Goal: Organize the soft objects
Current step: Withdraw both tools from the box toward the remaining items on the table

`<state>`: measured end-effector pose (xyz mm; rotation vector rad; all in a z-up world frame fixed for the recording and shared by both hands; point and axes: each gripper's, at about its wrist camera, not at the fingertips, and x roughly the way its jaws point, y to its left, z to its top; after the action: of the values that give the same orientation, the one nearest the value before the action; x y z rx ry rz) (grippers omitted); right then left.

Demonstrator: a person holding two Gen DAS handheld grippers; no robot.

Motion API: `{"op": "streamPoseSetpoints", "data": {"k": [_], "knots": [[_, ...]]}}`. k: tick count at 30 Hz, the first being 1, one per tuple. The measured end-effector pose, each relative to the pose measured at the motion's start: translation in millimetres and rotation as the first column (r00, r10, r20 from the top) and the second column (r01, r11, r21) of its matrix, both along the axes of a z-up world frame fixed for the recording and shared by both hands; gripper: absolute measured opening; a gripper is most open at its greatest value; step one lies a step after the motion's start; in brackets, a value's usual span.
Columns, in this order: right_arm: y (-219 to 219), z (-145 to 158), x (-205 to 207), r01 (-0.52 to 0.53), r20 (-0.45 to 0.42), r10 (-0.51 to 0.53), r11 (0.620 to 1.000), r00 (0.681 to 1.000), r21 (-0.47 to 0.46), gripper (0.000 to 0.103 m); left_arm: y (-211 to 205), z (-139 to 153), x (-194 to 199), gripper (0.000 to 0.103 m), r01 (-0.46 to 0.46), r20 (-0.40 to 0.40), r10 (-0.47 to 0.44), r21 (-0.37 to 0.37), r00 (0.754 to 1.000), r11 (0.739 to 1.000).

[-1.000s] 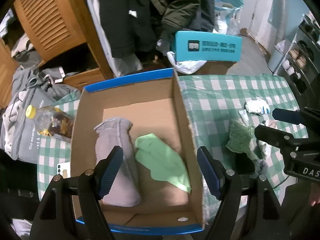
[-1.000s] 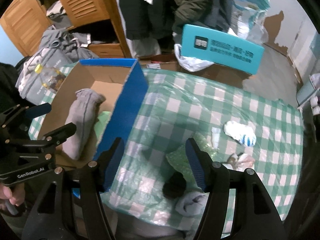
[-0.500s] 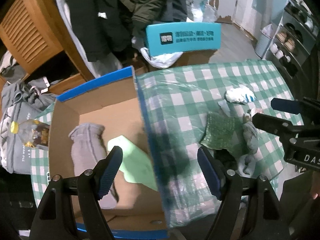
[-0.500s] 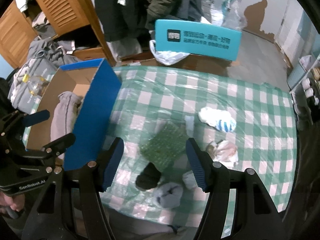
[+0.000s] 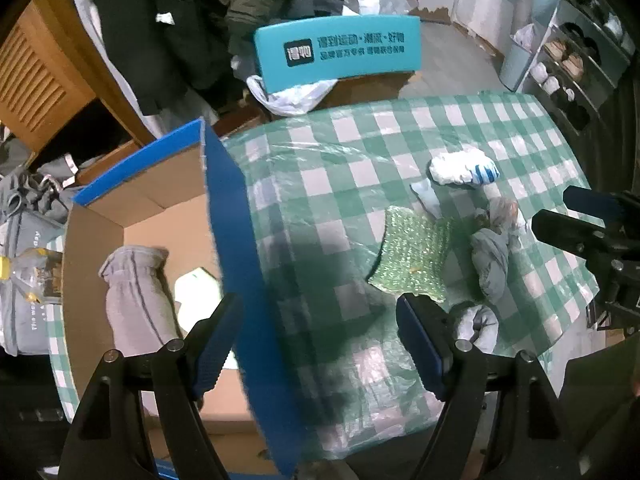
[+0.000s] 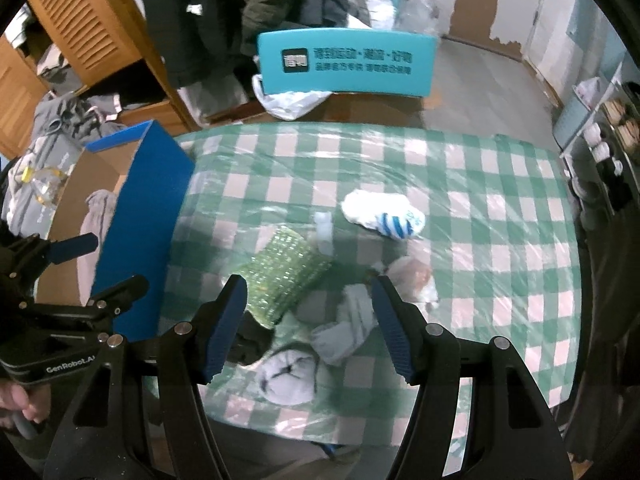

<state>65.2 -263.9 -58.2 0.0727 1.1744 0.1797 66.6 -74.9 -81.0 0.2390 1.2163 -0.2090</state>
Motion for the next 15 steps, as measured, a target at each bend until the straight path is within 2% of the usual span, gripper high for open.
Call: {"op": "streamPoseSetpoints", "data": {"k": [6, 15], "knots": [[-12, -9, -6, 0.02, -0.023, -0.02, 1.0, 1.0, -0.005, 0.064, -16, -12, -1, 0.08, 0.024, -0.034, -0.024, 0.005, 0.999, 1.0], [-14, -33, -26, -0.01, -0.079, 0.008, 1.0, 0.997, -0.02, 0.064, -31, -33, -10, 0.08, 0.048, -0.101, -0.048, 0.0, 0.994, 0.999]]}}
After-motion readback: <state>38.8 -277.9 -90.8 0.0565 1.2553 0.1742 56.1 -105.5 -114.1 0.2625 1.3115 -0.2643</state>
